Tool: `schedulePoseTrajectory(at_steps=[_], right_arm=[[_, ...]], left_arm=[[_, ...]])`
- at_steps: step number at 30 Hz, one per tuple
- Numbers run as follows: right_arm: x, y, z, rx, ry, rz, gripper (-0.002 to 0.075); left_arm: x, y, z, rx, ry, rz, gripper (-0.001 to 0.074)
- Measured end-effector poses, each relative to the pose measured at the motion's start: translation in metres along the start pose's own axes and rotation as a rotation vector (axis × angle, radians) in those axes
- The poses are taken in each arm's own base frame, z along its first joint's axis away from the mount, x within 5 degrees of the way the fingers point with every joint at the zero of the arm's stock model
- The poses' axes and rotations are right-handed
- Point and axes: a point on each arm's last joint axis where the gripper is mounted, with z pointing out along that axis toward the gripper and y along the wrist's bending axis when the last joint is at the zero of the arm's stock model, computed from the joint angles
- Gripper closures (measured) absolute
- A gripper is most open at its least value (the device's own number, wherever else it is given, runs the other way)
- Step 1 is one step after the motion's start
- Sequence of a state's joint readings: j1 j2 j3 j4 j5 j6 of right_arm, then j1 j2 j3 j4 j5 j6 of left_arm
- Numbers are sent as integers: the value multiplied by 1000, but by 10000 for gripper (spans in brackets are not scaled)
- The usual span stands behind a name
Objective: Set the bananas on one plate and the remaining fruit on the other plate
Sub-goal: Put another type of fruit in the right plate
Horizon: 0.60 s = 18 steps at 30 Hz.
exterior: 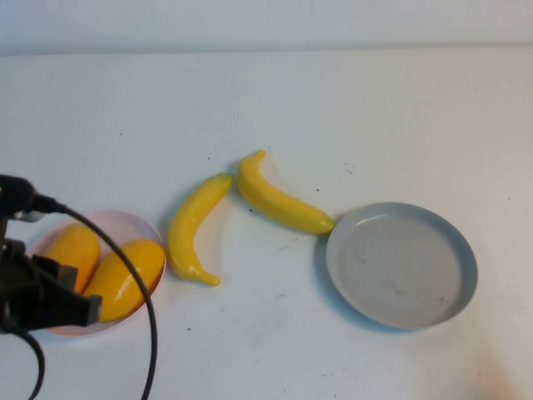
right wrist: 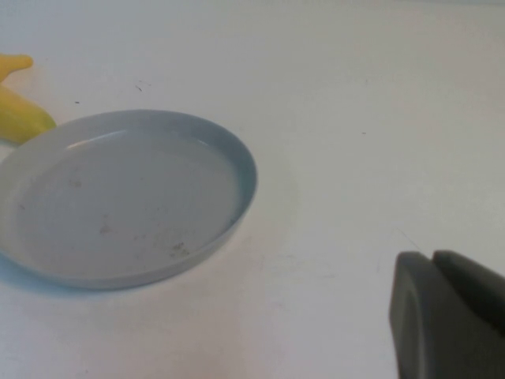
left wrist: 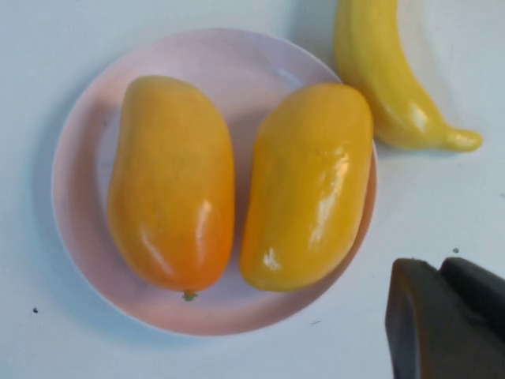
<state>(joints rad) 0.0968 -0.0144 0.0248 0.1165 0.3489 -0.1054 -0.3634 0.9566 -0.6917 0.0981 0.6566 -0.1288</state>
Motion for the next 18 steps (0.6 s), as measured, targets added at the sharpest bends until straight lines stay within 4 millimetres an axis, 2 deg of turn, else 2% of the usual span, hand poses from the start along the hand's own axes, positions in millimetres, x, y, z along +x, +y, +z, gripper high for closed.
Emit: schedulePoseTrajectory(at_steps=[9,18], right_arm=[[0,0,0,0,0,0,743],[0,0,0,0,0,0,743]], left_arm=[[44,2,-24,27,-203,-31,731],[48,3,-25,17,-290,-1,731]])
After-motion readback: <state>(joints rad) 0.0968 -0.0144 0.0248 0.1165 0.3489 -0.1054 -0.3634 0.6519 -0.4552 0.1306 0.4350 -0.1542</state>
